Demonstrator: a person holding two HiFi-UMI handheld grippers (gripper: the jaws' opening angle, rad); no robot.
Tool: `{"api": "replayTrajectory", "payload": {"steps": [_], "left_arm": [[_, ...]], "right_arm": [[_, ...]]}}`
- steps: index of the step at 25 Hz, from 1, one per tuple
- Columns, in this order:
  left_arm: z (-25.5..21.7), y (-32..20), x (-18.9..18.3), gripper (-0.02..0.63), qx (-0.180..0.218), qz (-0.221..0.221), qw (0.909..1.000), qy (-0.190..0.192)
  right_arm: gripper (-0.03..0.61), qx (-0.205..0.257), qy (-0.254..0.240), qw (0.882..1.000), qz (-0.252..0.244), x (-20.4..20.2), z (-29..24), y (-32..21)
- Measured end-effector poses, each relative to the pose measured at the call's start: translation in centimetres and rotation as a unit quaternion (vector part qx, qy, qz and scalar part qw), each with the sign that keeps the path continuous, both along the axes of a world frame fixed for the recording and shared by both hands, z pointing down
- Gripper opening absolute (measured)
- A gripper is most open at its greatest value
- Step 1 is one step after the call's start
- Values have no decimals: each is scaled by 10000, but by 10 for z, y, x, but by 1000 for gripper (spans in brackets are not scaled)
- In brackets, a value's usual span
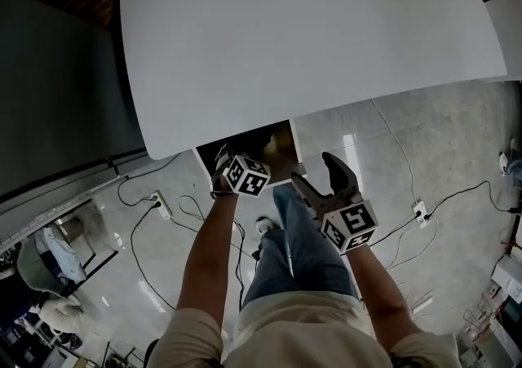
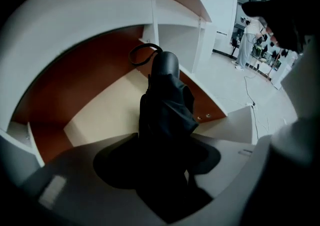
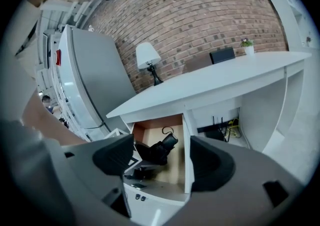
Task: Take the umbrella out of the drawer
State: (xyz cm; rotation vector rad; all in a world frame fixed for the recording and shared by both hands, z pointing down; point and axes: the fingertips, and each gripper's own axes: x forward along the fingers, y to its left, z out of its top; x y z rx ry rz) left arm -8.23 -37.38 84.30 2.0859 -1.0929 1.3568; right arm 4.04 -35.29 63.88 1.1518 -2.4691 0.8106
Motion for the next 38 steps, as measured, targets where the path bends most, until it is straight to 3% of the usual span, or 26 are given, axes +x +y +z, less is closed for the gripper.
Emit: {"api": "replayTrajectory", "payload": {"steps": [10,15,29,38], "left_arm": [[-98,44,-1,255,725,-139,9965,388],[-144,73,-7,255,995,-435,9917,690],[-251,174,-17,255,1748,-1066,9682,1436],[-320,229,-29,255,2293,-1350,9449,1905]], "right_arm": [[341,514,-5,9986,91,-8,-66,46],[336,752,73,9971,87,-9,-95,74],[89,1420,459,9888,104,-14,-154,157],[3,1843,622,9809,43,-30,-191,202]]}}
